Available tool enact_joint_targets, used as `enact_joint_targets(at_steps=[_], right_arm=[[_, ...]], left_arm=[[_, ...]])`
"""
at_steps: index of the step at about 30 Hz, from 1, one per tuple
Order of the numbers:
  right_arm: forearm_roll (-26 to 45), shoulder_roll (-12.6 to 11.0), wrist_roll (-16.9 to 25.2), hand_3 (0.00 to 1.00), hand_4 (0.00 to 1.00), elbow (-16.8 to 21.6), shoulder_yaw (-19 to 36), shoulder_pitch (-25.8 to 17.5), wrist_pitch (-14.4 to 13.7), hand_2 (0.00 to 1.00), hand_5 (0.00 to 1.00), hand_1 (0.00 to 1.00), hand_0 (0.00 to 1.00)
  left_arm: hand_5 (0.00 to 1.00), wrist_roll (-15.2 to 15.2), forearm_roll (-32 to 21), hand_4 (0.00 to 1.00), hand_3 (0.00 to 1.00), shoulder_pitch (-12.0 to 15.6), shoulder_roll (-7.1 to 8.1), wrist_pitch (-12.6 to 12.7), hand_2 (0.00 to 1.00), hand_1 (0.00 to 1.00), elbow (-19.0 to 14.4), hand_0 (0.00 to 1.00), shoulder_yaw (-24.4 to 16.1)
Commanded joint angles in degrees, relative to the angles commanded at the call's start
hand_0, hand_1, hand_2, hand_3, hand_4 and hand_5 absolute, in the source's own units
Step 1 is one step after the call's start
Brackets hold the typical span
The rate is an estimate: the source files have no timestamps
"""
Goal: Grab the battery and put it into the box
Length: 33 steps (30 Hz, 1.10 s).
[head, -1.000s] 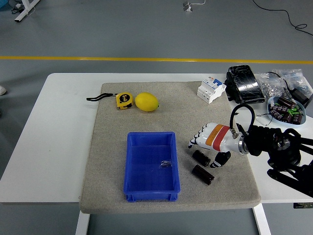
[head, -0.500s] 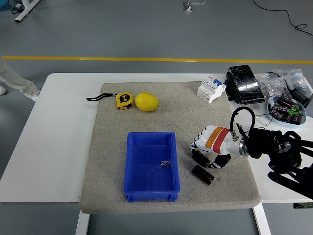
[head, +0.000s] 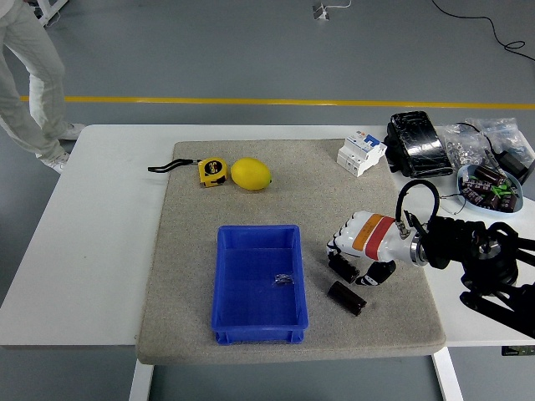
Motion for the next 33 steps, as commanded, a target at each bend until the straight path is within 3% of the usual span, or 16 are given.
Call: enact_joint_targets(at_steps=[9, 17, 23, 24, 25, 30, 31, 33], right_arm=[[-0.2, -1.1, -0.8, 0.526, 0.729, 2.9, 3.5, -0.3, 0.2, 0.596, 0.140, 0.536, 0.521], [-0.1, -1.2, -2.6, 0.524, 0.725, 9.4, 8.3, -0.3, 0.2, 0.593, 0.146, 0.534, 0.521], [0.1, 1.8, -4.8, 0.526, 0.732, 15.0, 9.2, 0.5, 1.2, 0.596, 0.157, 0.539, 0.533], [0.2, 2.3, -5.0, 0.526, 0.732, 15.4, 8.9, 0.7, 1.5, 0.596, 0.157, 0.539, 0.533], [0.4, 2.9, -5.4, 0.568, 0.805, 15.7, 8.6, 0.9, 1.9, 0.718, 0.214, 0.647, 0.582], [0.8, 6.2, -8.9, 0.568, 0.805, 15.9, 6.2, 2.2, 4.0, 0.718, 0.214, 0.647, 0.582], [0.8, 6.5, -9.1, 0.857, 0.900, 15.7, 6.0, 2.3, 4.1, 0.856, 0.249, 0.772, 0.740], [0.5, 7.5, -9.3, 0.857, 0.900, 15.2, 5.3, 2.8, 5.0, 0.856, 0.249, 0.772, 0.740]], left_arm=[[0.705, -0.1, -0.1, 0.709, 0.688, 0.1, 0.20, -0.2, 0.776, 0.729, 0.0, 0.739, 0.2], [0.705, -0.1, -0.2, 0.710, 0.689, 0.5, 0.32, -0.4, 0.776, 0.730, 0.0, 0.739, 0.3], [0.706, 0.0, -0.5, 0.710, 0.689, 1.0, 0.44, -0.4, 0.776, 0.729, 0.0, 0.740, 0.3], [0.706, 0.0, -0.5, 0.710, 0.689, 1.0, 0.47, -0.5, 0.776, 0.729, 0.0, 0.740, 0.3], [0.708, 0.1, -0.5, 0.713, 0.690, 1.1, 0.49, -0.6, 0.772, 0.726, 0.0, 0.738, 0.3], [0.708, 0.2, 0.0, 0.713, 0.690, 1.2, 0.60, -0.9, 0.772, 0.726, -0.1, 0.738, 0.0], [0.706, 0.2, 0.0, 0.712, 0.690, 1.2, 0.61, -0.9, 0.772, 0.724, -0.1, 0.739, 0.0], [0.706, 0.3, 0.1, 0.712, 0.690, 1.2, 0.68, -1.0, 0.772, 0.724, -0.1, 0.739, 0.0]])
